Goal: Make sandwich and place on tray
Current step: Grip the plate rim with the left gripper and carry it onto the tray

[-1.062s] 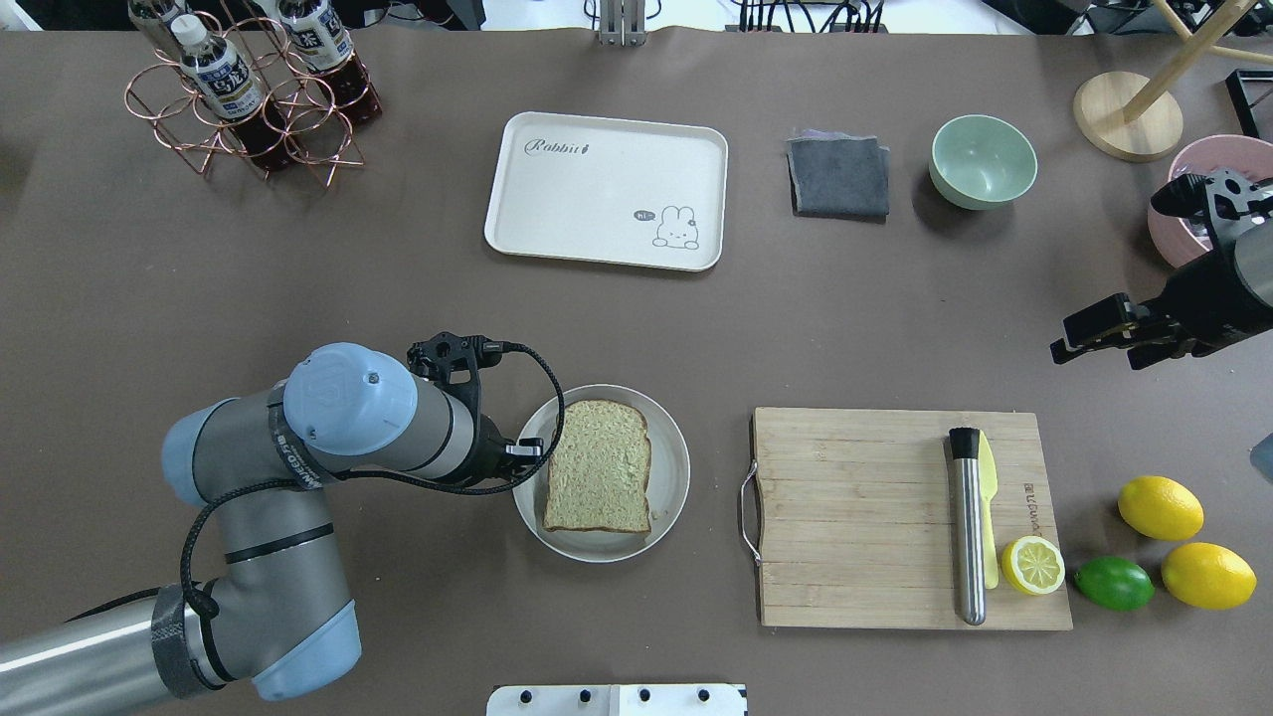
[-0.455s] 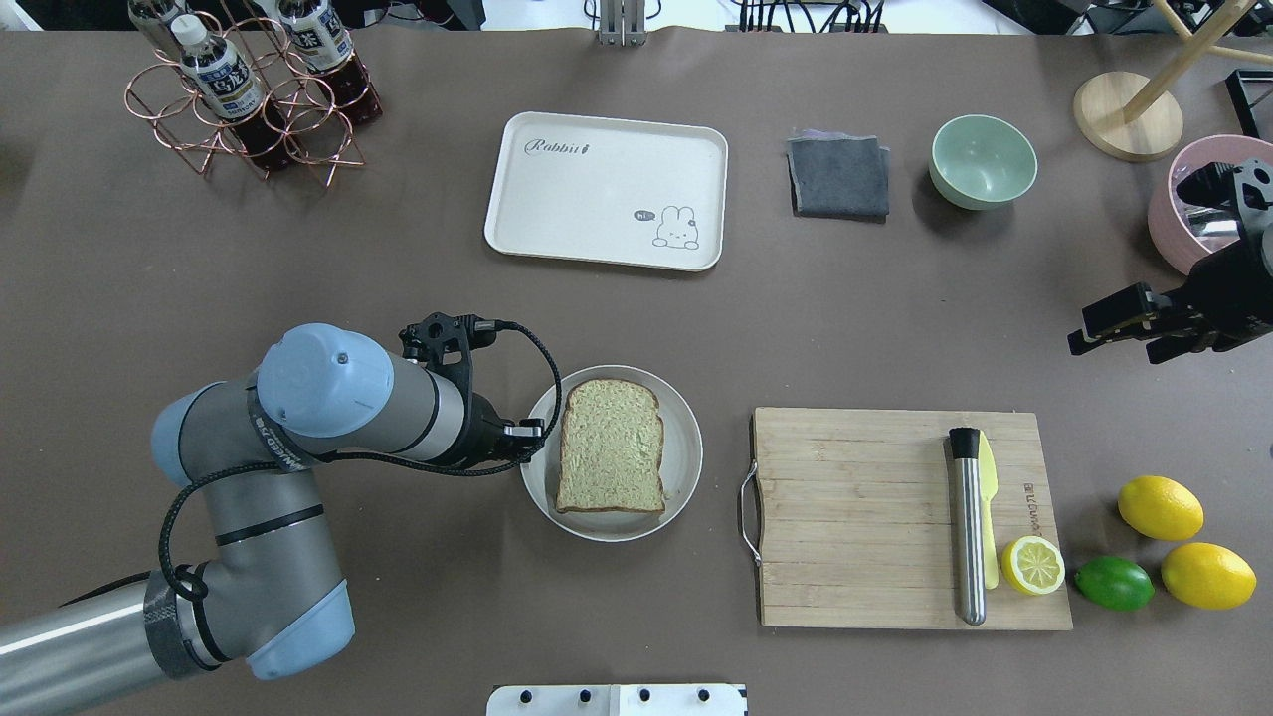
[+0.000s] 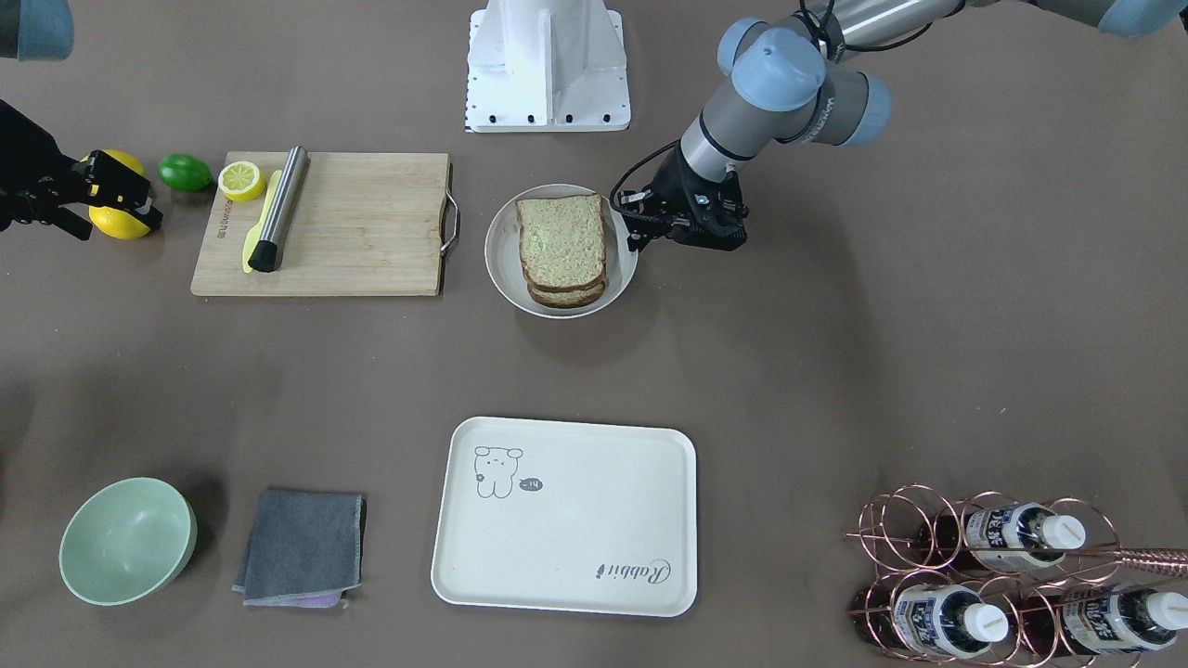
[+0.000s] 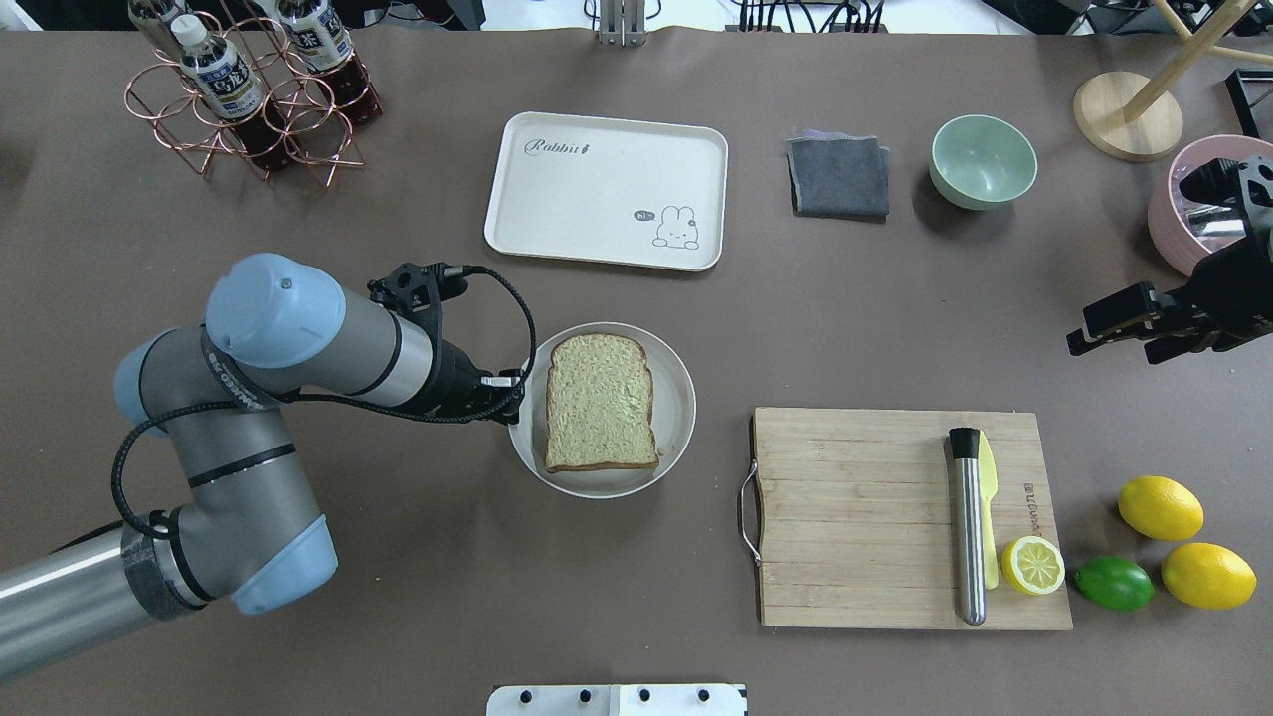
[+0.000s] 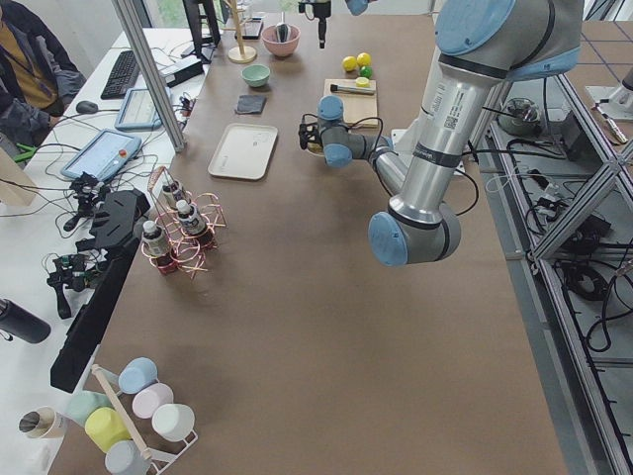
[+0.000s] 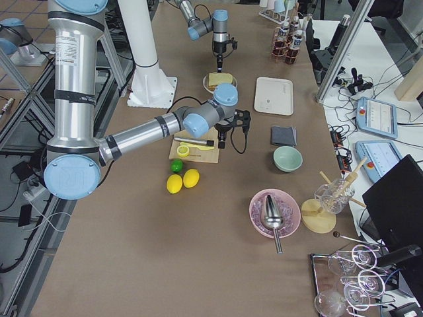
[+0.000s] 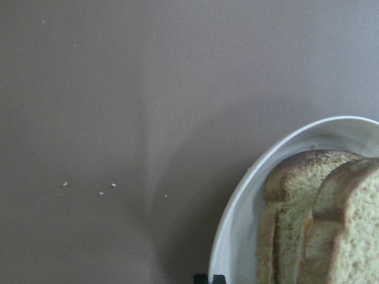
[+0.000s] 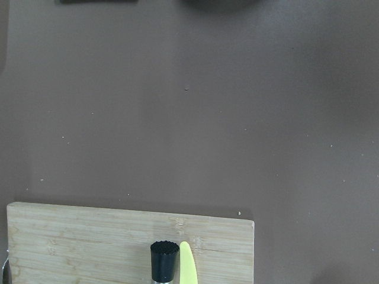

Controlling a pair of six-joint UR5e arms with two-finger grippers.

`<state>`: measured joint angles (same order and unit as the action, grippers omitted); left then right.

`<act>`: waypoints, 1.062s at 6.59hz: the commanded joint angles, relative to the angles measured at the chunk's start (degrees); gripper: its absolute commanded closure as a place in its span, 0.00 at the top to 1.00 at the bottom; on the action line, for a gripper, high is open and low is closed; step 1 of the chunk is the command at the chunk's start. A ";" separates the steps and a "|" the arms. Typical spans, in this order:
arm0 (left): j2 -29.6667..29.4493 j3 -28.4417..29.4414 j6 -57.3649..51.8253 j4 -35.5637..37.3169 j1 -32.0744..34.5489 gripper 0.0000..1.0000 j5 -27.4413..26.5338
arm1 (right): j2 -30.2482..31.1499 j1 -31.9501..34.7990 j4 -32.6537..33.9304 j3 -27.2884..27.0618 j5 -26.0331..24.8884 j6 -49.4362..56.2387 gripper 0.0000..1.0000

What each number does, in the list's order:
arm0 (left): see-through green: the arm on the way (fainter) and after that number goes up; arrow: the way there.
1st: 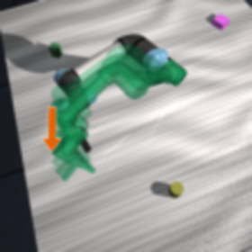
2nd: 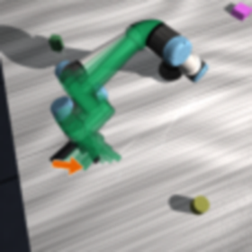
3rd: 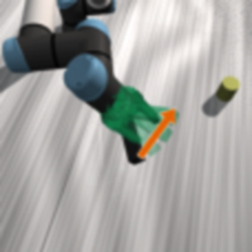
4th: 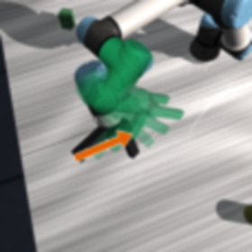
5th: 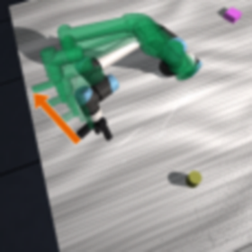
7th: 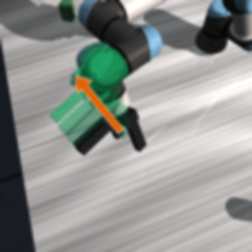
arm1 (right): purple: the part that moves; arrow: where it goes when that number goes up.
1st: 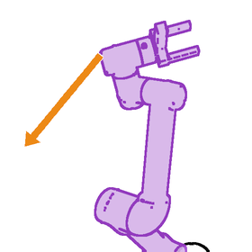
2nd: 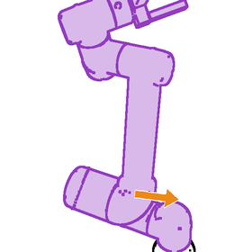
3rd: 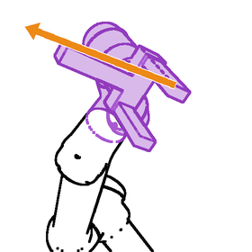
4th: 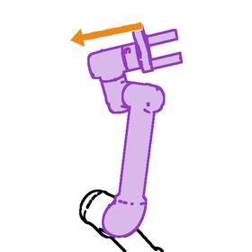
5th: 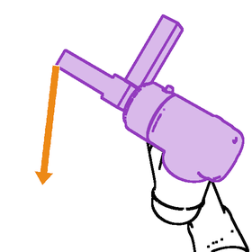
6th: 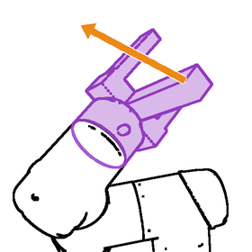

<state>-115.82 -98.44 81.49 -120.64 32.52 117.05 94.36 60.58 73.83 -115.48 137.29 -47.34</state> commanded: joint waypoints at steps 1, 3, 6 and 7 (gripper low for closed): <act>-6.74 9.52 -4.11 0.05 8.74 0.00 6.41 | 1.08 1.55 0.00 -0.97 0.61 -0.04 1.00; -16.42 25.78 -8.96 -0.21 16.23 0.00 11.34 | 1.71 1.82 0.09 -2.03 1.22 -0.04 1.00; -28.81 47.21 -10.56 -8.52 17.40 0.00 10.66 | 1.88 2.52 0.09 -2.12 0.96 0.05 1.00; -32.07 52.25 -10.73 -9.52 17.31 0.00 8.75 | 1.88 2.53 0.09 -2.12 1.05 0.05 1.00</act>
<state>-143.76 -53.04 70.97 -127.88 49.82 127.26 96.23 63.05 73.92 -117.61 138.34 -47.29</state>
